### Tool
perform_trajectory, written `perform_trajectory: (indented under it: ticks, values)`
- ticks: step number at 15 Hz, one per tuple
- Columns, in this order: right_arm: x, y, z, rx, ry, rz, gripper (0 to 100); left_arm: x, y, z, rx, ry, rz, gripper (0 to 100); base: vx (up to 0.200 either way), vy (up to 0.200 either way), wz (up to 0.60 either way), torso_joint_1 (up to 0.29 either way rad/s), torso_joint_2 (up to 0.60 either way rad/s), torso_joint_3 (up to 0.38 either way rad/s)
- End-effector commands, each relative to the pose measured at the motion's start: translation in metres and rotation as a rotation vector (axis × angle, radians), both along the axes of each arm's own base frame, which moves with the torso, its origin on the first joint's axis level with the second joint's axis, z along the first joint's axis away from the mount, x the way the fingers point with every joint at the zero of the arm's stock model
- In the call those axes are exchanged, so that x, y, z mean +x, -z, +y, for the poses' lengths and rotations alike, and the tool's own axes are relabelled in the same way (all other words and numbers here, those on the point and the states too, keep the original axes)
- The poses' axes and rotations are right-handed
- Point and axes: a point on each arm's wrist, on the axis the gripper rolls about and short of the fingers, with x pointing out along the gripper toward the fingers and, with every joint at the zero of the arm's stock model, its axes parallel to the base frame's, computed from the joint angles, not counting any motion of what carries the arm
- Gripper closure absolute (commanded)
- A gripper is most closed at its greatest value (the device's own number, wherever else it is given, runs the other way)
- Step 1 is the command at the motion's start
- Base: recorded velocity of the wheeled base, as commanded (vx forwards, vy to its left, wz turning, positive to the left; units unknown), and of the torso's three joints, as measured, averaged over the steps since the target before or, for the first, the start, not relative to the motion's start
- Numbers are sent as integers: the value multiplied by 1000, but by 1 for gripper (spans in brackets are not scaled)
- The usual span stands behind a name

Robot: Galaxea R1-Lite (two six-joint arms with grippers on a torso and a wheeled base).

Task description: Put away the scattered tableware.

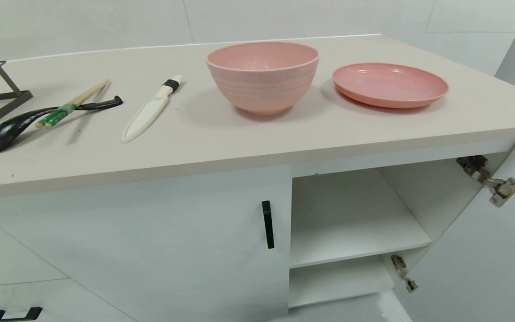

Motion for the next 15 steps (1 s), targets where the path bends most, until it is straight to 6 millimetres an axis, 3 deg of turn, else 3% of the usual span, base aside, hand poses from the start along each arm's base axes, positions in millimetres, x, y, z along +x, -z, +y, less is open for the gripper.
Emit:
perform_trajectory:
  ticks: [1, 6, 10, 15]
  values:
    - [0, 0, 0, 0, 0, -1, 0, 0, 0, 0, -1, 0, 1, 0, 0, 0, 0, 0, 0, 0]
    - [0, 0, 0, 0, 0, -1, 0, 0, 0, 0, -2, 0, 1, 0, 0, 0, 0, 22, -34, -5]
    - [0, 0, 0, 0, 0, -1, 0, 0, 0, 0, -2, -2, 1, 0, 0, 0, 0, 222, -76, -106]
    - [0, 0, 0, 0, 0, -1, 0, 0, 0, 0, -2, -2, 0, 0, 0, 0, 0, 211, -573, -204]
